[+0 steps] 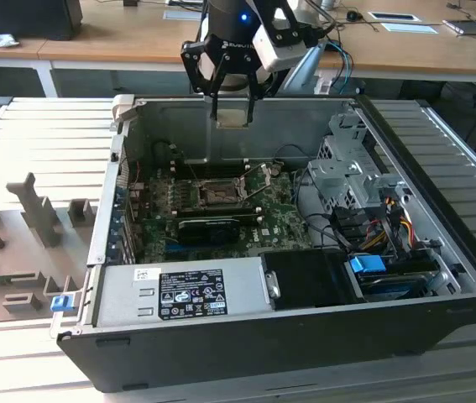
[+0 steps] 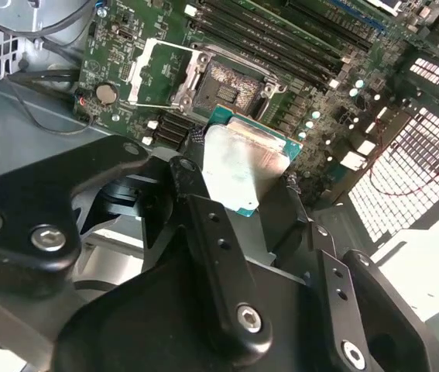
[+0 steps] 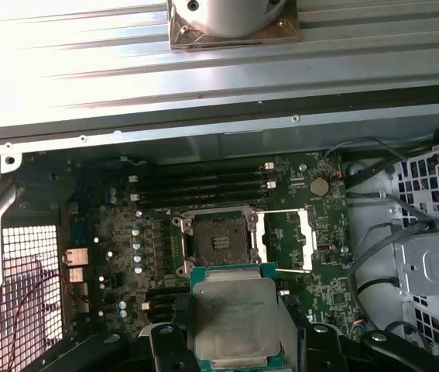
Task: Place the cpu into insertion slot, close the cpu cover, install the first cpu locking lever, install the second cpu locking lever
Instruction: 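Place the cpu into insertion slot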
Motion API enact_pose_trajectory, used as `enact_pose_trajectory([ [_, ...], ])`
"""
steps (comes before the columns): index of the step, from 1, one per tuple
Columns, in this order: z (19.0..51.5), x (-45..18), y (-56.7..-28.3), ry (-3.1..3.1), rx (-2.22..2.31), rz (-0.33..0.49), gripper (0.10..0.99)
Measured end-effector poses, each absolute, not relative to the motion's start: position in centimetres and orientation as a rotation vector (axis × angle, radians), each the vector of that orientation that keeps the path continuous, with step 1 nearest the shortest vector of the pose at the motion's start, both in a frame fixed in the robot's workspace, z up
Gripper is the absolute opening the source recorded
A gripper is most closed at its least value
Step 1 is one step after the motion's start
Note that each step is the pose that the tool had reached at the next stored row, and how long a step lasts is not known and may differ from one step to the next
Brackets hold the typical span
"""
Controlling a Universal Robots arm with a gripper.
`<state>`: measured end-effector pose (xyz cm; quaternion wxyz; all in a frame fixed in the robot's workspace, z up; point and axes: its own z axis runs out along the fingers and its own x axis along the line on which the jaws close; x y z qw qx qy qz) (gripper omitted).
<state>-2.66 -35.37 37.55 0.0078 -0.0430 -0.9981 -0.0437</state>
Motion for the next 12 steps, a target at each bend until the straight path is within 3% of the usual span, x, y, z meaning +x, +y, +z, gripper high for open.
enact_pose_trajectory([
  [12,37.5,-2.66,-35.37,-3.12,-0.164,-0.137,0.525],
])
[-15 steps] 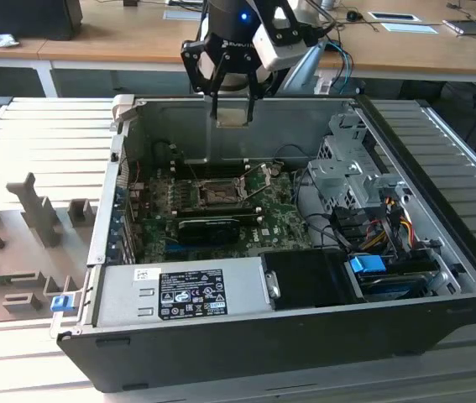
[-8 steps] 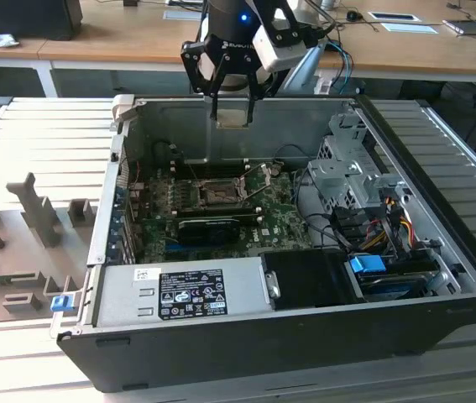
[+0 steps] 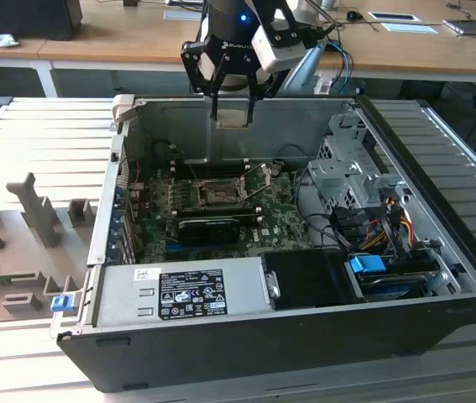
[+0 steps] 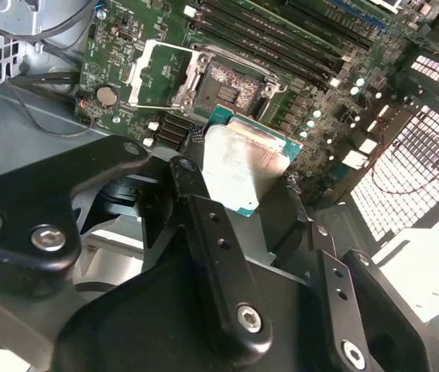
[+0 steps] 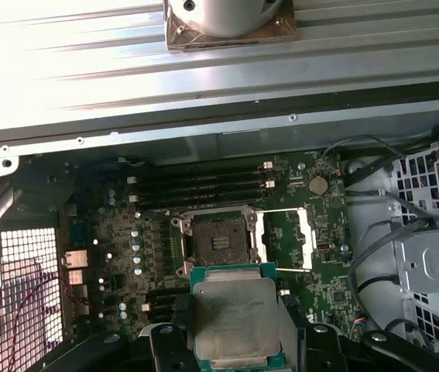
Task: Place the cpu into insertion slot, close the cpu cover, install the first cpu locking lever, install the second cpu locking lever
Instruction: 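Place the cpu into insertion slot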
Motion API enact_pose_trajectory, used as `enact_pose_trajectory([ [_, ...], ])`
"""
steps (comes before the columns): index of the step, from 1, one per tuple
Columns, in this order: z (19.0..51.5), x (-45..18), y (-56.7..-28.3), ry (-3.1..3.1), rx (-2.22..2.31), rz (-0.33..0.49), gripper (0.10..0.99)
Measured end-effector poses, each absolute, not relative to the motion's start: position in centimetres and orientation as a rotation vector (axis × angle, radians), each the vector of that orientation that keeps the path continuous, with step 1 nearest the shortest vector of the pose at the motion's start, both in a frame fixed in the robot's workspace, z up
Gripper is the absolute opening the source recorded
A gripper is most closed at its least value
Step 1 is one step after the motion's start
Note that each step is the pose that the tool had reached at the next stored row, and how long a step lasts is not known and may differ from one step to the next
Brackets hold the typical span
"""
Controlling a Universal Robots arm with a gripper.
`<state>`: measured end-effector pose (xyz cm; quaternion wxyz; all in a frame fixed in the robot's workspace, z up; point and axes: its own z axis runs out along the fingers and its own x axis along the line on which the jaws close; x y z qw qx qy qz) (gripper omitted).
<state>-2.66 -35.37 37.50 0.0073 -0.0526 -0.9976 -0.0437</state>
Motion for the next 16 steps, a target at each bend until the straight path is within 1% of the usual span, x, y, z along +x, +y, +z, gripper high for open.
enact_pose_trajectory([
  [16,37.48,-2.68,-35.37,-3.115,-0.266,-0.137,0.525],
])
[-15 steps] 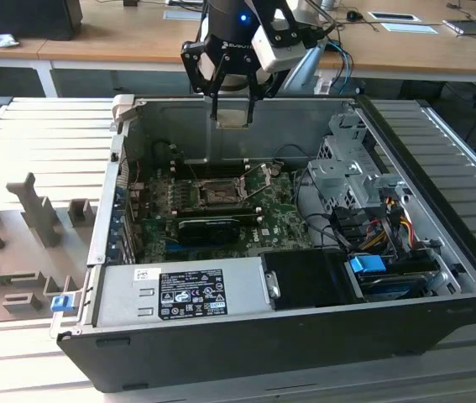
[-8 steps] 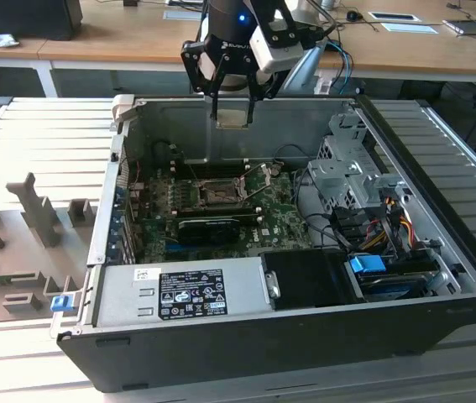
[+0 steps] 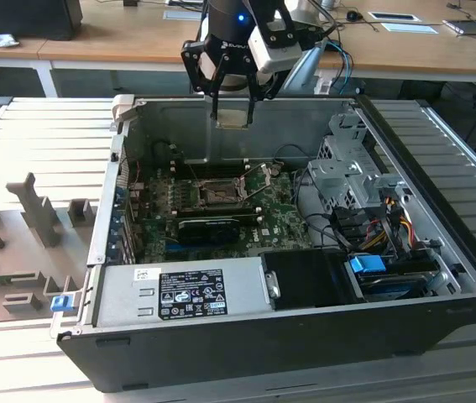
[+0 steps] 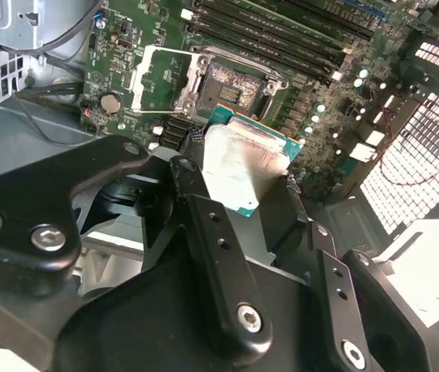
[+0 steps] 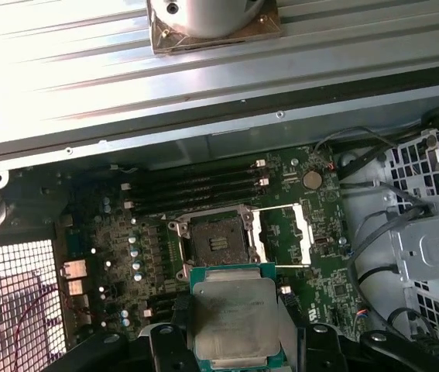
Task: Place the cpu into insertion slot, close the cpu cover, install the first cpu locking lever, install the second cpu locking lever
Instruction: 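Place the cpu into insertion slot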
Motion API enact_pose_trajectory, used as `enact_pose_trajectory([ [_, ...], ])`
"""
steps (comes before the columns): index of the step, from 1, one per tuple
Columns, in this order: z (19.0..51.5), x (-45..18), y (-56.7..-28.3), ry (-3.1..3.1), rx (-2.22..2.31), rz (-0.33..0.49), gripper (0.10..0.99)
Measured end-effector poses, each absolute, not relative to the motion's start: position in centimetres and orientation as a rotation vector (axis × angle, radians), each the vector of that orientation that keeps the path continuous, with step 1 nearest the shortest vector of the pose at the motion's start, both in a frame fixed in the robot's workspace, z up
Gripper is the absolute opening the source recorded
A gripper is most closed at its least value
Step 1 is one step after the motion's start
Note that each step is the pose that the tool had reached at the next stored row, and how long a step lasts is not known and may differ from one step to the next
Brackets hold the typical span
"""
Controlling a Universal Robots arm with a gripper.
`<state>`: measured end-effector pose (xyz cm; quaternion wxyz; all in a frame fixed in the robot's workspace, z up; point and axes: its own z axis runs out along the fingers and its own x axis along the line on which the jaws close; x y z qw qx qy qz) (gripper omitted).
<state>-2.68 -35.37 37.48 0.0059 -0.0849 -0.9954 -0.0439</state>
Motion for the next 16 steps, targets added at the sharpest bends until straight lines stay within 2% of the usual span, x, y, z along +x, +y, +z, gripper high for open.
enact_pose_trajectory([
  [16,37.48,-2.68,-35.37,-3.105,-0.397,-0.138,0.525],
])
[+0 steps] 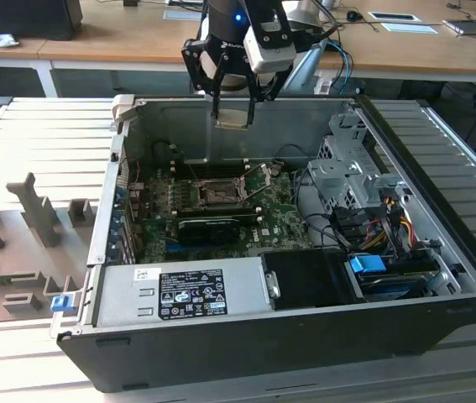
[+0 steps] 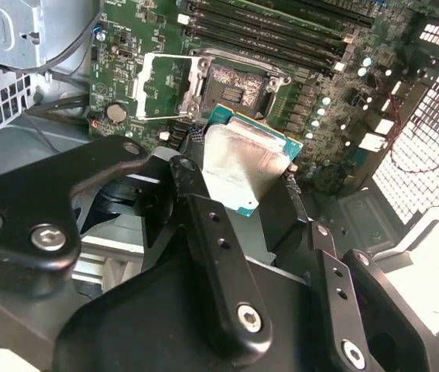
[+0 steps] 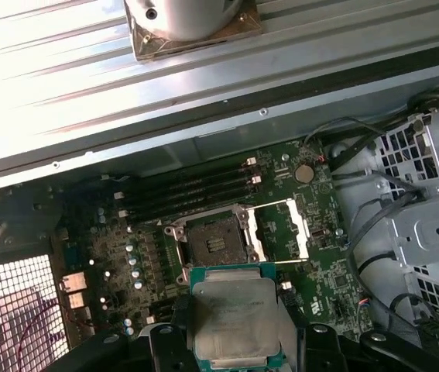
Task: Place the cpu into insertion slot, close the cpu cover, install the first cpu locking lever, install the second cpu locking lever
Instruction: 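Place the cpu into insertion slot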
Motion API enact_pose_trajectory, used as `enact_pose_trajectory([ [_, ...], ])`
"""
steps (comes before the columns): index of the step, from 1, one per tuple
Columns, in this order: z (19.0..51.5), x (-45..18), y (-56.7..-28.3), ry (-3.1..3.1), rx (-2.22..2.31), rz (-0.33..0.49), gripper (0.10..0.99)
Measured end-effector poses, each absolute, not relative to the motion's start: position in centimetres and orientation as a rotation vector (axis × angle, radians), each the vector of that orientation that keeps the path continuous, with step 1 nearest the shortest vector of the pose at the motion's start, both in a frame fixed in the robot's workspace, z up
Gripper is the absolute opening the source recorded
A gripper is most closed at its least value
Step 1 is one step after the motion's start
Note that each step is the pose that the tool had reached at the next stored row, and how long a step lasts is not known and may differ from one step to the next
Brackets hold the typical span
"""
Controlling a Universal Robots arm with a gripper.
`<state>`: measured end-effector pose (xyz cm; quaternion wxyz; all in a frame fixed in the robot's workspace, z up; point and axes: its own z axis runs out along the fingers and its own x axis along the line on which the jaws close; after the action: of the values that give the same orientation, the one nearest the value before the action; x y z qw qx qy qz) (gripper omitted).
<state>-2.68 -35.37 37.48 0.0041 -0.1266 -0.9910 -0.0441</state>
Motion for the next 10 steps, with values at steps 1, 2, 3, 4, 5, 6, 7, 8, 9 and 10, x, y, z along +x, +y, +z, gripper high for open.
enact_pose_trajectory([
  [1,37.47,-2.68,-35.37,-3.104,-0.404,-0.138,0.525],
  [2,37.47,-2.68,-35.37,-3.104,-0.41,-0.138,0.525],
  [3,37.47,-2.68,-35.37,-3.103,-0.42,-0.138,0.525],
  [4,37.47,-2.68,-35.37,-3.102,-0.426,-0.138,0.525],
  [5,37.47,-2.68,-35.37,-3.101,-0.434,-0.138,0.525],
  [6,37.47,-2.68,-35.37,-3.101,-0.439,-0.138,0.525],
  [7,37.46,-2.68,-35.37,-3.1,-0.443,-0.139,0.525],
  [8,37.46,-2.69,-35.37,-3.099,-0.451,-0.138,0.525],
  [9,37.46,-2.69,-35.37,-3.098,-0.462,-0.138,0.525],
  [10,37.46,-2.68,-35.37,-3.097,-0.468,-0.139,0.525],
])
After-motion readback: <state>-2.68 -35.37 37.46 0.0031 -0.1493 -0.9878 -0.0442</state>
